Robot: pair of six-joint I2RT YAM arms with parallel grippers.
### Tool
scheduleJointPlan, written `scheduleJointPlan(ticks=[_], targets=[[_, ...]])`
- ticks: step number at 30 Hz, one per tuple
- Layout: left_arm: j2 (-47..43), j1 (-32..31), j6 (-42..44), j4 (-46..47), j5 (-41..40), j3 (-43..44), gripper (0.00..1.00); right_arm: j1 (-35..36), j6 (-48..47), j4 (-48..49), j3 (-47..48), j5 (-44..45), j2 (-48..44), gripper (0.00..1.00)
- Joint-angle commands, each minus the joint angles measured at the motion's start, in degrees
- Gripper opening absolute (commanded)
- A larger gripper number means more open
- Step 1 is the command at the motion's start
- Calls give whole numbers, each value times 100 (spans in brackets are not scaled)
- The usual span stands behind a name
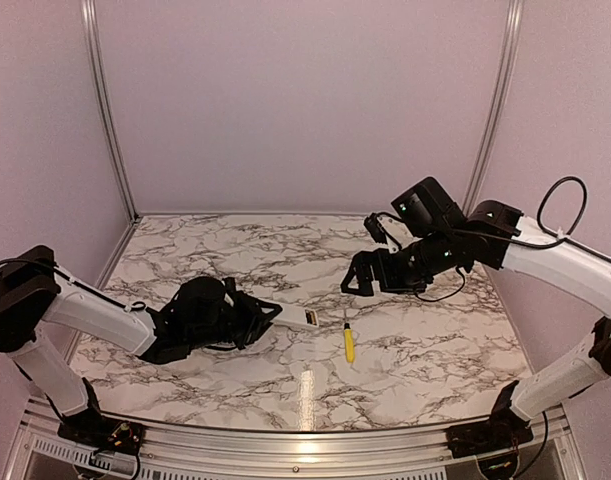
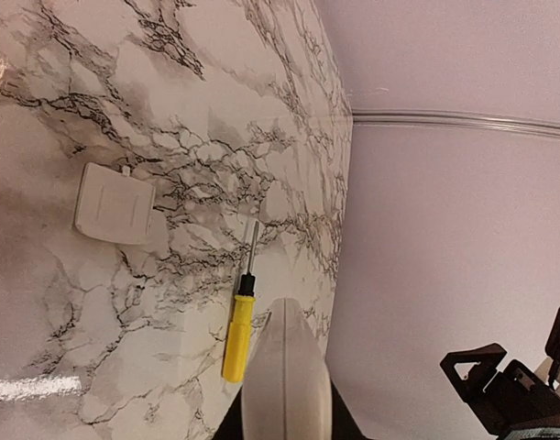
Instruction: Unload the batteries from the remote control
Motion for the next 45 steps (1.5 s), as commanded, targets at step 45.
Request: scheduleJointPlan(ticks=[45], targets=[[1139,353,634,-1639,577,931,30,-28,63,-22,-934,454,-1483,98]])
